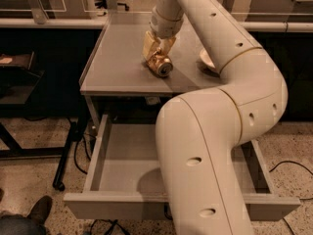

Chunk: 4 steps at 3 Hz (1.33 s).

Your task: Place orange can into top drawer

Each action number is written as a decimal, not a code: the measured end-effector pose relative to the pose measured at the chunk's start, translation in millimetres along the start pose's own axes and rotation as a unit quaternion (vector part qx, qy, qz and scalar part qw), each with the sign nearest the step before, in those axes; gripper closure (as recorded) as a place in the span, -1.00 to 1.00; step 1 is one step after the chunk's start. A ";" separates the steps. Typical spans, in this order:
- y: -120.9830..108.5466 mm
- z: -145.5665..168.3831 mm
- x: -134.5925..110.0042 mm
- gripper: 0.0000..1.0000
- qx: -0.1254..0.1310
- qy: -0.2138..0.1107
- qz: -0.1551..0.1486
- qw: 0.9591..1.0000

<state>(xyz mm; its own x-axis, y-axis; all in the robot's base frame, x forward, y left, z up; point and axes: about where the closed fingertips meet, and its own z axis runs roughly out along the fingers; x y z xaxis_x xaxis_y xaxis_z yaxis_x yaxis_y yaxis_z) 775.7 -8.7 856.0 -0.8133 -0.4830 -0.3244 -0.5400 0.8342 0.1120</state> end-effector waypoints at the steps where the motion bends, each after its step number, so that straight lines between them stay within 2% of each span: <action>1: 0.0 -0.1 -0.1 0.63 0.000 0.000 0.000 1.000; 2: 2.7 -4.5 -4.4 0.99 -0.011 -0.016 -0.011 1.000; 3: 2.6 -33.6 -2.0 1.00 -0.028 -0.055 -0.039 0.997; 4: 6.2 -85.2 17.7 1.00 -0.040 -0.096 -0.077 0.992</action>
Offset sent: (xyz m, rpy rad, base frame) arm -0.0080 -0.0002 0.0203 0.0624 -0.0413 0.0592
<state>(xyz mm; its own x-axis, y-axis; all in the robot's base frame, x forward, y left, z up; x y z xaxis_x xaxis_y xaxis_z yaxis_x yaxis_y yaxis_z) 739.5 -34.7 931.0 -0.6684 -0.5369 -0.5148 -0.6759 0.7274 0.1189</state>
